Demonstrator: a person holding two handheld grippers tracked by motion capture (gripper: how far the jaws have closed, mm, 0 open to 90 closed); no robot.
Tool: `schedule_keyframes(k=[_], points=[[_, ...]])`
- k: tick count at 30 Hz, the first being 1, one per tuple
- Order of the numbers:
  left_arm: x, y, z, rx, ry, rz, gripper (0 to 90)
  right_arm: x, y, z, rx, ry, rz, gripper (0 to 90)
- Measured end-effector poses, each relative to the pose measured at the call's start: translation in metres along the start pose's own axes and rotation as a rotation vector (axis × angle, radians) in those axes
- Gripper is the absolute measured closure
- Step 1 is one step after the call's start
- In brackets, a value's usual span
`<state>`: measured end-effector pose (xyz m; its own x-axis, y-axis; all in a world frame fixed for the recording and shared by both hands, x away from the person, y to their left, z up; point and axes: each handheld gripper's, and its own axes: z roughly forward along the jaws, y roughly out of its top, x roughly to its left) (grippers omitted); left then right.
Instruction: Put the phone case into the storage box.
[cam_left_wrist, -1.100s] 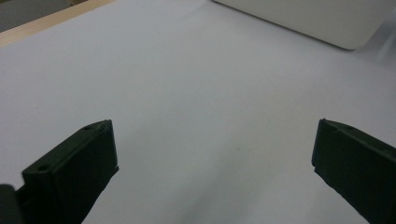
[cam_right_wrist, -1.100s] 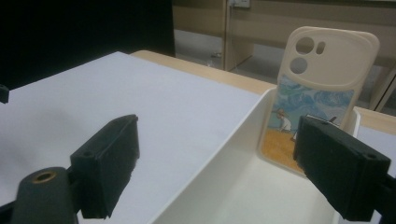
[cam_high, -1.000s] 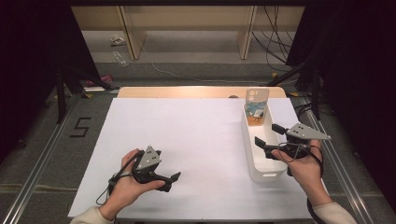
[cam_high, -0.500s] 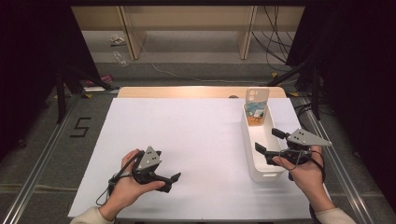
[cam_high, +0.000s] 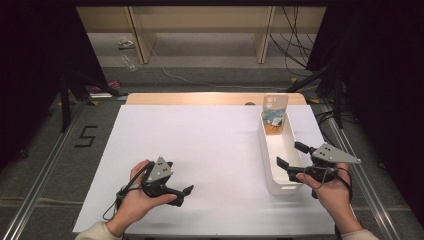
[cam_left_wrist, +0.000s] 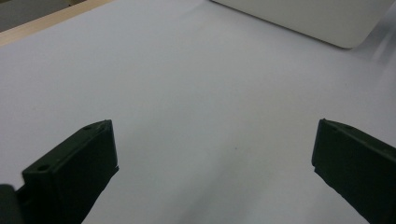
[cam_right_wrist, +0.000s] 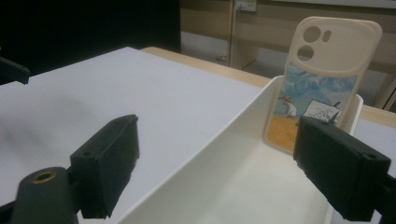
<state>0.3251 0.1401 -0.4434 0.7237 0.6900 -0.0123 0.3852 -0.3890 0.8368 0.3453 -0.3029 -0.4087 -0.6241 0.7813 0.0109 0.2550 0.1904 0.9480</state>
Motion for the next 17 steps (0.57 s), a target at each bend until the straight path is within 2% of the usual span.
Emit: schedule_keyframes(k=[8, 11, 17], points=[[0.0008, -0.0001, -0.0001, -0.001, 0.000, -0.002, 0.0, 0.0010, -0.0021, -0.0029, -0.018, 0.000, 0.015, 15.3], [0.0007, -0.0002, 0.0003, -0.002, 0.000, -0.001, 0.0, 0.0011, -0.0023, -0.0040, -0.036, -0.014, 0.028, 15.4], [0.0011, 0.0003, 0.0003, -0.002, -0.001, -0.002, 0.0, 0.0011, -0.0021, -0.0037, -0.044, 0.000, 0.039, 15.5]])
